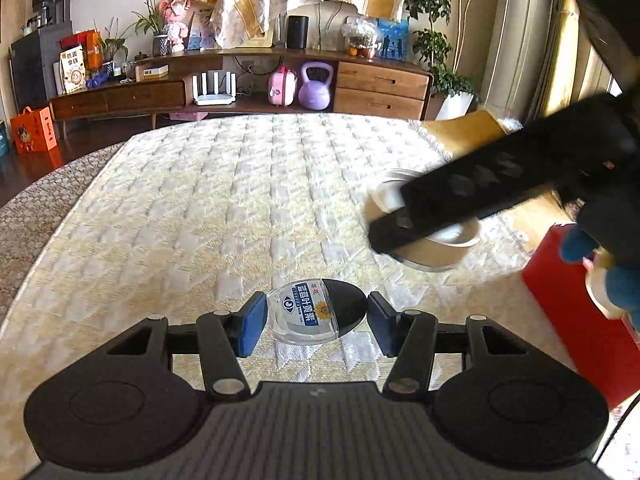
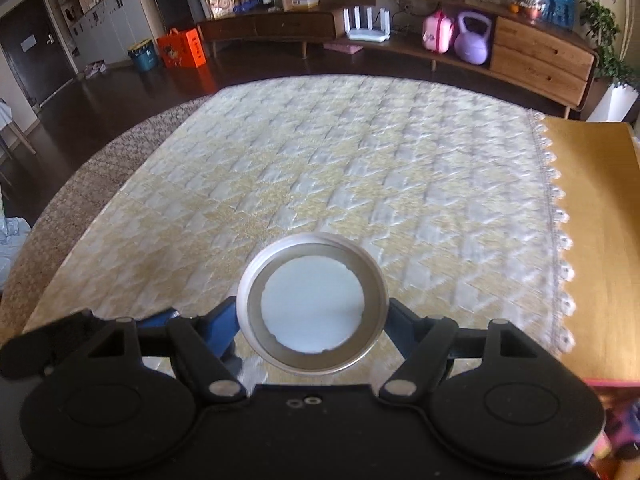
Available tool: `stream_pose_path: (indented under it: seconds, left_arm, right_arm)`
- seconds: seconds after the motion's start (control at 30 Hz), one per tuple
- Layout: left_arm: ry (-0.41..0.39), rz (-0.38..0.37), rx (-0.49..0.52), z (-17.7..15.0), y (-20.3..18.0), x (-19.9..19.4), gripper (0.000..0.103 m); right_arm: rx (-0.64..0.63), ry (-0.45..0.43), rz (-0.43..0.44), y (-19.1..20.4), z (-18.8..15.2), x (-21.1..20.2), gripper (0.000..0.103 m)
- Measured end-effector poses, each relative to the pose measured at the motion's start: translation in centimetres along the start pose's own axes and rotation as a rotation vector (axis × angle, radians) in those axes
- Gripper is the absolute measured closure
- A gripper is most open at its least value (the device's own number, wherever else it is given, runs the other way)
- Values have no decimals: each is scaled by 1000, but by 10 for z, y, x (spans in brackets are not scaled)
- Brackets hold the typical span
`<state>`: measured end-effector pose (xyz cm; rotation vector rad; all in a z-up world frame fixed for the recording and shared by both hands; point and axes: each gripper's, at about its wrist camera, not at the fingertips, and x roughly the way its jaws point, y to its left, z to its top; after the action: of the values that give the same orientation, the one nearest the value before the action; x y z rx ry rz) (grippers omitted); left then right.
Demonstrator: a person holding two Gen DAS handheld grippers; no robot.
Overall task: Organize rigid objects
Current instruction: 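Carry the small bottle and round lid over into the red tin box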
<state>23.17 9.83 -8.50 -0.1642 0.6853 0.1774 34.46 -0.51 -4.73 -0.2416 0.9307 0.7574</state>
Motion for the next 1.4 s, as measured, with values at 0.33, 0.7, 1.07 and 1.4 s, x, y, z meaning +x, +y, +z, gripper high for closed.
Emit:
stream_pose_path:
  seconds: [0.33,0.7,1.07,1.4]
  left_arm:
    - [-32,-69,54,19,-18,-53,49]
    - [-41,-125,128,19,-54,-87,49]
    - [-34,-194,156,13,-95,-99,49]
    - [-3,-285,217,23,-149,-77,49]
  right_arm:
    - [12,-86,-35,1,-43,-80,27]
    - [75,-157,-72,-20,-88,-141,27]
    - [136,-160,-151,-59,-137,-177,27]
    - [189,-143,-206,-94,-169,-185,27]
